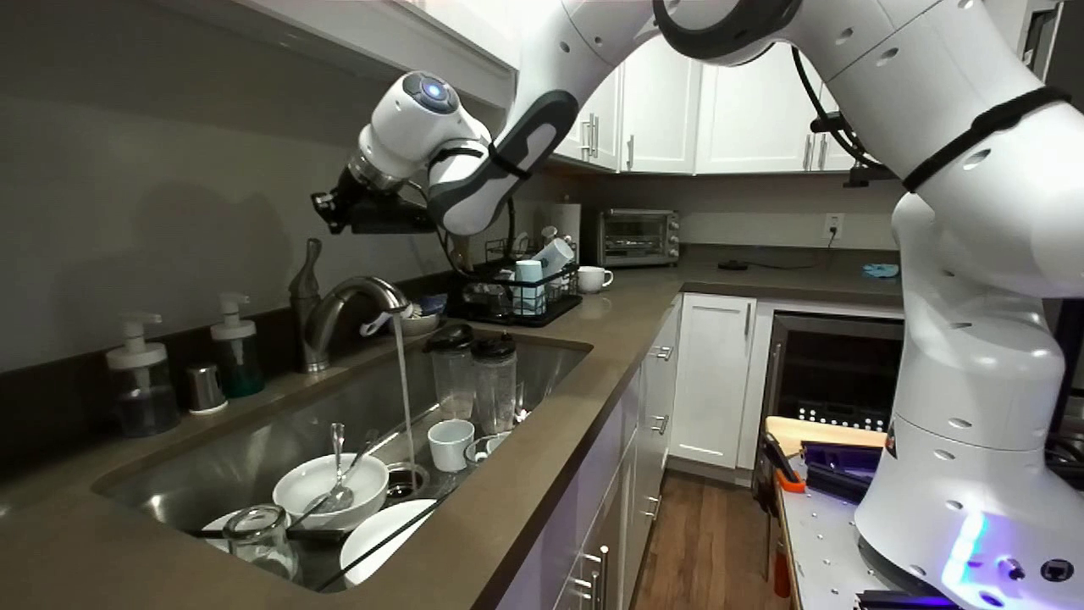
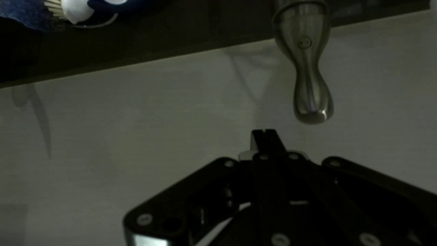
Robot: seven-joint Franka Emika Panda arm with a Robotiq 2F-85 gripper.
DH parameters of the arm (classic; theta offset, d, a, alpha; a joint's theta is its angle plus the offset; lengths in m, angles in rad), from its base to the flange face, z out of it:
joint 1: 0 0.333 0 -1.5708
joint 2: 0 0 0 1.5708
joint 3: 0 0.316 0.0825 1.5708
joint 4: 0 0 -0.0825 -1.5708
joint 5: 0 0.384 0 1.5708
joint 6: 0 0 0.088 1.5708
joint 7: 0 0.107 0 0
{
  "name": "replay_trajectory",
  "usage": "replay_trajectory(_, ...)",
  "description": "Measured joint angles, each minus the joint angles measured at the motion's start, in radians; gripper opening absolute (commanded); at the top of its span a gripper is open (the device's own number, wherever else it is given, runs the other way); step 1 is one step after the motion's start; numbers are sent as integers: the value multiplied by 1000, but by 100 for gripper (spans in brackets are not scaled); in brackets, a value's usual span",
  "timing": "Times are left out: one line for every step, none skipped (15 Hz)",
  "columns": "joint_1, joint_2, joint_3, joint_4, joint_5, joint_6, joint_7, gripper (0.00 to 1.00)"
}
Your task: Push the faucet handle downwards
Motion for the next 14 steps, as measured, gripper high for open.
replay_trajectory(12,2,-18,10,0,3,12,4)
replay_trajectory(22,6,-32,20,0,4,25,4)
replay_trajectory(29,10,-40,28,1,4,33,4)
replay_trajectory(31,14,-40,33,3,4,36,4)
replay_trajectory(31,19,-38,35,7,4,37,4)
replay_trajectory(31,22,-34,36,9,4,37,4)
replay_trajectory(31,27,-30,36,12,4,37,4)
replay_trajectory(30,33,-27,38,15,4,37,4)
replay_trajectory(30,40,-25,44,18,5,37,4)
replay_trajectory(30,48,-24,51,20,7,37,4)
replay_trajectory(30,58,-25,62,20,9,38,4)
replay_trajectory(30,67,-26,75,20,11,39,4)
replay_trajectory(30,75,-27,87,20,13,41,4)
replay_trajectory(30,83,-28,100,20,15,42,4)
